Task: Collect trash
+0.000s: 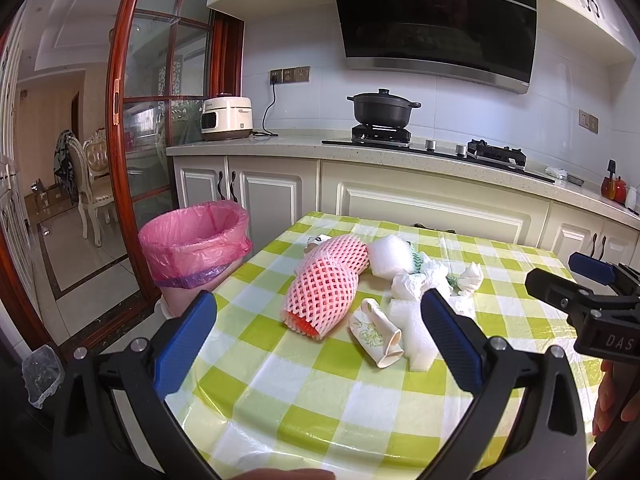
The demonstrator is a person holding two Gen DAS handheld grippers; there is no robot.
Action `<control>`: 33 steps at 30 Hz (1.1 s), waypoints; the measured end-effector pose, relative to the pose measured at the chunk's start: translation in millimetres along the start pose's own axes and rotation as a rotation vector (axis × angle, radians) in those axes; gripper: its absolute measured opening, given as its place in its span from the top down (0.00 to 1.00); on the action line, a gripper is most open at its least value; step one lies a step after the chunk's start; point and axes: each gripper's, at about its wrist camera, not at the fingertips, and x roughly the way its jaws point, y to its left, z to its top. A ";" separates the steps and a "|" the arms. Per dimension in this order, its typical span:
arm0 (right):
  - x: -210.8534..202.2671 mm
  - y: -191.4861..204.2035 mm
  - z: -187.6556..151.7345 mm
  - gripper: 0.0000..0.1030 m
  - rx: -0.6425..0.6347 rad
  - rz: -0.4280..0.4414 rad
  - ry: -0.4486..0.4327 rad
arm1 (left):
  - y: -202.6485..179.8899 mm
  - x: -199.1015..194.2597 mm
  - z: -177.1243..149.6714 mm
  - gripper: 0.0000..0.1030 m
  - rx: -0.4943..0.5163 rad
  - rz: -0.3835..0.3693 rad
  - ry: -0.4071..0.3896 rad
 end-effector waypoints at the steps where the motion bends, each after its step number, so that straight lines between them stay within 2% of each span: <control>1: 0.0 -0.1 0.0 0.07 0.000 0.000 0.000 | 0.2 0.1 0.0 0.04 0.000 0.000 0.000; 33: 0.3 -2.8 1.3 0.07 0.003 -0.001 -0.001 | 3.3 3.0 -5.7 0.04 -0.018 -0.001 0.019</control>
